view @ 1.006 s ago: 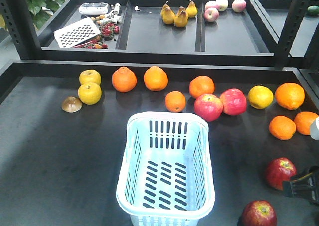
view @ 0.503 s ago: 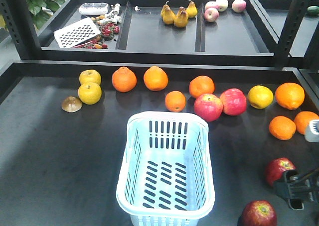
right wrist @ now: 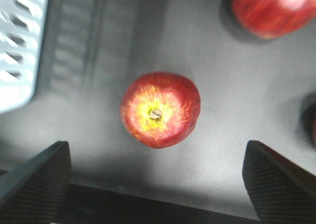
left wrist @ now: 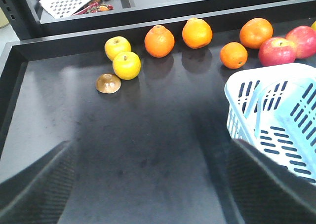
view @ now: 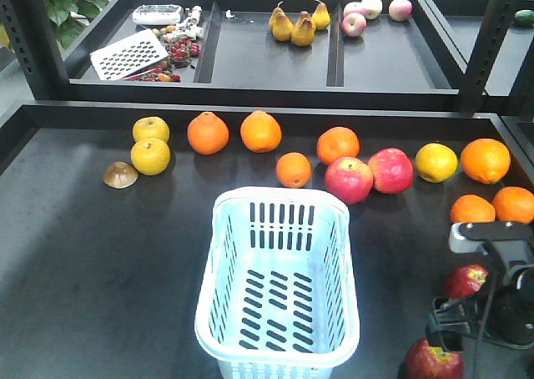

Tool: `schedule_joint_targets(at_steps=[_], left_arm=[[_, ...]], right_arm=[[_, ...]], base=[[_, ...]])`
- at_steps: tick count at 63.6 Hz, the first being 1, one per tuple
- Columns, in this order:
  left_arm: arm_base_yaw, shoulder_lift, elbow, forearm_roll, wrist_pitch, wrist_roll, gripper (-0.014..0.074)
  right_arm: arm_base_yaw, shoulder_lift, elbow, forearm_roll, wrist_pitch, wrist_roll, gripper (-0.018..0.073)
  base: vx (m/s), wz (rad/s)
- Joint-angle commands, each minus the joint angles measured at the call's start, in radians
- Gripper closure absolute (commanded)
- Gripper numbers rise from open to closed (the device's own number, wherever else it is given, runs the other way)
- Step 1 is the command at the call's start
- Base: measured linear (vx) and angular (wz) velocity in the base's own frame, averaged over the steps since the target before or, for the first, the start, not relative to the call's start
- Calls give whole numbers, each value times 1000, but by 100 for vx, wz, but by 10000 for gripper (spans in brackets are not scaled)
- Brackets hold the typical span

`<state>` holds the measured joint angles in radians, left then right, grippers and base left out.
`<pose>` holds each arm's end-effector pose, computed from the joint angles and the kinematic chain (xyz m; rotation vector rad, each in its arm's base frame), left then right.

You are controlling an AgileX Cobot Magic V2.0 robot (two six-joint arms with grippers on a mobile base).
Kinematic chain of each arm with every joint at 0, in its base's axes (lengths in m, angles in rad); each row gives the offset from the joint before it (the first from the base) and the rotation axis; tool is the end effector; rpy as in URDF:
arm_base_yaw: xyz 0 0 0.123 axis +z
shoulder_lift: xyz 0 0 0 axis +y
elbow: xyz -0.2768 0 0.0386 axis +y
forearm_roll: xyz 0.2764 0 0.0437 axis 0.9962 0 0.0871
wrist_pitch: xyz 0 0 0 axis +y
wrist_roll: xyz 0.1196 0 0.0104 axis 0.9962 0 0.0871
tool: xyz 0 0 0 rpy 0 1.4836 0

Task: Pick three apples into basket with both arms
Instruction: 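Reach the right gripper to the red apple nearest the robot and grasp it, then carry the red apple over the basket and release it inside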

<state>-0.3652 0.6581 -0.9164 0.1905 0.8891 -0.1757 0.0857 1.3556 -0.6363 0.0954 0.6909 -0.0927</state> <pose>0.1584 -0.0417 0.3751 0.2371 2.0871 -0.0976 0.2434 0.0282 0.1363 -0.1625 2.8875 0.0999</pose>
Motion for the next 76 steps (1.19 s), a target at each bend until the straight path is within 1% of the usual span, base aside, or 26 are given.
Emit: schedule_joint_targets(at_steps=[1, 18, 32, 48, 61, 69, 76], left_arm=[[2, 2, -24, 8, -56, -8, 6], [2, 2, -24, 8, -56, -8, 6], [2, 2, -24, 8, -56, -8, 6], [2, 2, -24, 8, -56, -8, 6], [2, 2, -24, 8, -56, -8, 6], [2, 2, -24, 8, -56, -8, 6], [2, 2, -24, 8, -56, -8, 6]], right_arm=[[-5, 34, -30, 7, -46, -21, -98], [-5, 156, -30, 25, -128, -28, -92], [-5, 214, -30, 122, -189, -130, -89], [-5, 341, -30, 139, -240, -144, -85], [-5, 426, -30, 139, -250, -144, -69], [-5, 443, -30, 139, -251, -144, -13], [-5, 443, -35, 147, -236, -144, 101]], base=[[0, 0], [0, 0], [0, 0], [0, 0], [0, 0], [0, 0], [0, 0]])
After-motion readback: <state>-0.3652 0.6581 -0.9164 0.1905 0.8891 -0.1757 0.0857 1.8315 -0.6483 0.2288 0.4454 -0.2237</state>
